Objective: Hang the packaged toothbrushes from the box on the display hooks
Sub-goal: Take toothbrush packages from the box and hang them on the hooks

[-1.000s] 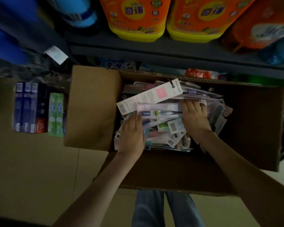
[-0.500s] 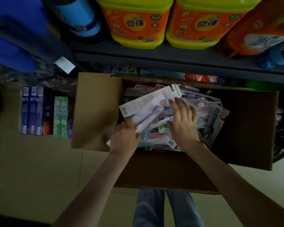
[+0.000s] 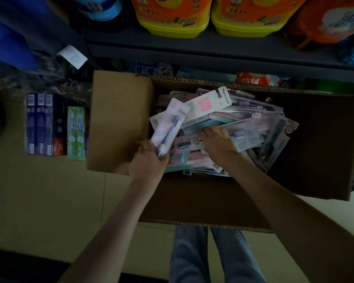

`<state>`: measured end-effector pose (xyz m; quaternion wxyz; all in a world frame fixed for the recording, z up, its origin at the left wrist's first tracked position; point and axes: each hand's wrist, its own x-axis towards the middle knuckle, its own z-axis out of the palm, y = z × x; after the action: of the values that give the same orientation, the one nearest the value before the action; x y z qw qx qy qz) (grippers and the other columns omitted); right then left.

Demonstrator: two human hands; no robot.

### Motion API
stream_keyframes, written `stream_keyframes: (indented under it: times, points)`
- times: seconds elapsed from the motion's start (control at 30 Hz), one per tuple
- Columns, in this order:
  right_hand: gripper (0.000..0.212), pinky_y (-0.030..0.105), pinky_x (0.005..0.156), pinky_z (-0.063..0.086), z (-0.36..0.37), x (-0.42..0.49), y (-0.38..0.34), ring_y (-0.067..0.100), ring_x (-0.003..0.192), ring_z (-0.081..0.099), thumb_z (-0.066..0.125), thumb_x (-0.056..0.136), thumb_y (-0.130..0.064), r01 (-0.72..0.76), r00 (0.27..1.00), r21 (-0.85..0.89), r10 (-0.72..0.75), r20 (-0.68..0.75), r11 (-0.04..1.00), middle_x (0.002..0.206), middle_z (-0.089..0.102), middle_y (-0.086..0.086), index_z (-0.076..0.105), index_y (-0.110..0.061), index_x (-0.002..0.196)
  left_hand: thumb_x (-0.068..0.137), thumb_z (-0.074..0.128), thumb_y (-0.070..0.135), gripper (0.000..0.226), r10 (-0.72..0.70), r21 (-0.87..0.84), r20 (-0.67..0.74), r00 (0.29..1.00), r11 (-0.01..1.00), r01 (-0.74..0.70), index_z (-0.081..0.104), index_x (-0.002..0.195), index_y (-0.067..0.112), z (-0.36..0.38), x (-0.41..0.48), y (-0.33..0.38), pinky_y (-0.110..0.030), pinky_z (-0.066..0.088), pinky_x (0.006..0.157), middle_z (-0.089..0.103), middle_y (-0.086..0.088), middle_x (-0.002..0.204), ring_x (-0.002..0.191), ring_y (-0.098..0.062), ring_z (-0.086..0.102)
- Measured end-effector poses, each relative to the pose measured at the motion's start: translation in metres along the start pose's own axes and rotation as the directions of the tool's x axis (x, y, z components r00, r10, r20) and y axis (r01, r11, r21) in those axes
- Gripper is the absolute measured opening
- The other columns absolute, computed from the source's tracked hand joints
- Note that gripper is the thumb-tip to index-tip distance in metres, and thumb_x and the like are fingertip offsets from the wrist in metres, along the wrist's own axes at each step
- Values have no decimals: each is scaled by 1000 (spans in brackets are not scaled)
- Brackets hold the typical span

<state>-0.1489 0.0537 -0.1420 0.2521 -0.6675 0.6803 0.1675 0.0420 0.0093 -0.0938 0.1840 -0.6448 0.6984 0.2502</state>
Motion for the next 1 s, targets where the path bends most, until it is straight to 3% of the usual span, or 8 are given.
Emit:
stream_keyframes:
  times: [0.2, 0.43, 0.5, 0.63, 0.77, 0.87, 0.93, 1.0]
  points:
    - [57, 35, 76, 42, -26, -38, 2, 24, 90, 57, 55, 55, -9, 88, 958, -168, -129, -256, 982, 102, 65, 4, 66, -15, 111, 89, 60, 49, 44, 54, -203, 61, 997, 978, -40, 50, 114, 13, -21, -21, 15, -25, 36, 53, 57, 1, 88, 72, -14, 56]
    - [62, 42, 88, 32, -61, -89, 2, 29, 106, 42, 56, 62, -3, 165, 849, -134, -210, -485, 977, 122, 60, 10, 62, -14, 123, 85, 71, 29, 21, 113, -638, 344, 932, 756, 144, 54, 93, 20, -48, -41, 33, -19, 39, 60, 55, 2, 84, 72, -6, 54]
    - [68, 45, 91, 38, -60, -93, 3, 30, 108, 43, 62, 57, -1, 158, 870, -124, -197, -452, 980, 124, 53, 9, 62, -16, 124, 88, 69, 25, 14, 105, -673, 414, 904, 704, 226, 55, 91, 23, -48, -44, 40, -17, 40, 60, 60, 2, 86, 76, -7, 58]
    - [74, 41, 80, 52, -39, -75, 17, 28, 103, 45, 72, 48, -3, 192, 924, -168, -236, -300, 967, 126, 41, 6, 66, -21, 119, 88, 66, 35, 27, 63, -578, 358, 931, 798, 169, 59, 100, 12, -28, -42, 48, -17, 38, 56, 64, -8, 92, 77, -12, 60]
    - [61, 42, 73, 54, -15, -50, 31, 32, 96, 62, 56, 61, 2, 267, 930, -221, -311, -195, 938, 125, 59, 8, 69, -22, 116, 87, 66, 41, 32, -10, -526, 312, 950, 831, 181, 55, 101, 15, -7, -29, 44, -13, 39, 47, 59, 1, 81, 66, -6, 57]
    - [81, 50, 90, 45, -10, -41, 31, 38, 120, 51, 42, 64, 10, 200, 966, 1, -197, -165, 980, 142, 48, 12, 50, -18, 139, 86, 64, 44, 43, -66, -468, 273, 960, 863, 192, 53, 109, 9, 1, -20, 41, -14, 33, 44, 57, 1, 78, 60, -6, 55]
    - [84, 47, 107, 31, -8, -42, 25, 34, 134, 31, 45, 75, 10, -25, 994, 211, 47, -100, 977, 153, 28, 11, 22, -16, 152, 87, 64, 40, 37, -90, -479, 247, 965, 854, 202, 50, 105, 10, 5, -16, 41, -17, 34, 45, 58, 0, 77, 59, -8, 54]
    - [75, 46, 111, 30, -7, -41, 13, 32, 134, 28, 52, 89, -7, -239, 933, 424, 328, -150, 873, 151, 25, 14, 12, -11, 153, 87, 65, 36, 32, -93, -501, 195, 976, 847, 180, 47, 99, 12, 6, -14, 43, -21, 36, 48, 57, 0, 77, 63, -10, 56]
